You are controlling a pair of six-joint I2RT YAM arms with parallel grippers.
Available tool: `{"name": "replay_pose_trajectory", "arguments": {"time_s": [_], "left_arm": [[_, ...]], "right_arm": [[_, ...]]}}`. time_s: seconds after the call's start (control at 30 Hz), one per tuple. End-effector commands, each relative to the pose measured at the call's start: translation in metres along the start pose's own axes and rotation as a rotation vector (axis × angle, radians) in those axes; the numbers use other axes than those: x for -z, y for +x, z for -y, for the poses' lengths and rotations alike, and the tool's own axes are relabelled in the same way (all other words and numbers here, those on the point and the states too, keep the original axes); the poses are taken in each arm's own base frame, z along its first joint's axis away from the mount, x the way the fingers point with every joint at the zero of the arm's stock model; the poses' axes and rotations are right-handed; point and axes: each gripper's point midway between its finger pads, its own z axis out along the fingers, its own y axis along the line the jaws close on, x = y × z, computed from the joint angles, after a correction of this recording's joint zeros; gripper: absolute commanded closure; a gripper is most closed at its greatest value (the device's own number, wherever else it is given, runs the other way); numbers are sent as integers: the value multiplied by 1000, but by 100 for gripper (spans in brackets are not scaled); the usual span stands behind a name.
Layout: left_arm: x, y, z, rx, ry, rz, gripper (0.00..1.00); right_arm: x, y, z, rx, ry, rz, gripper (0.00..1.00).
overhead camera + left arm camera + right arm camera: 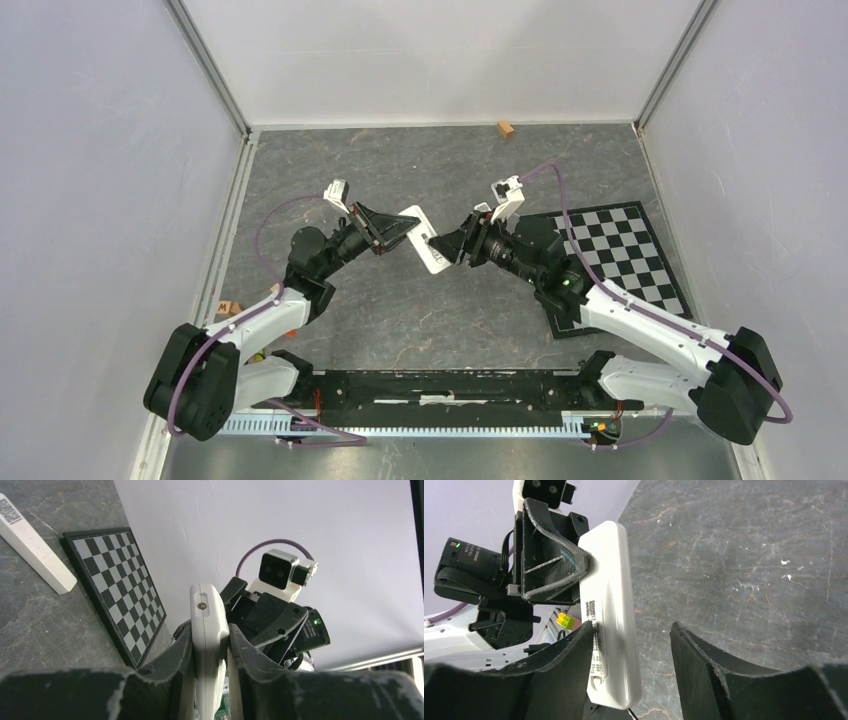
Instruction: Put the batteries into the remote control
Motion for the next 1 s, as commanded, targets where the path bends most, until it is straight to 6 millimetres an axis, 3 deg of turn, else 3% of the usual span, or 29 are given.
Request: {"name": "replay_pose_trajectory", "arguments": {"time_s": [0.0,0.2,0.33,0.43,0.57,0.67,0.97], "left_arm": [[1,3,87,-168,256,-73,98],[0,20,87,-251,296,-199,98],[3,29,95,-279,363,-265,98],[5,32,101,-284,411,-296,98],[6,33,104,-287,435,-305,97],[5,33,102,-289,431,-301,94],[2,32,81,-331,325,-287,85]], "right_arm": [[-2,12,6,72,-13,-60,37],[10,-10,-31,231,-207,-33,28],[26,-4,-59,290,-417,-77,21],[31,5,-69,305,-498,-134,21],[30,9,-68,300,-500,-154,29],[27,9,-67,280,-495,-155,41],[17,5,-73,186,-518,-134,65]]}}
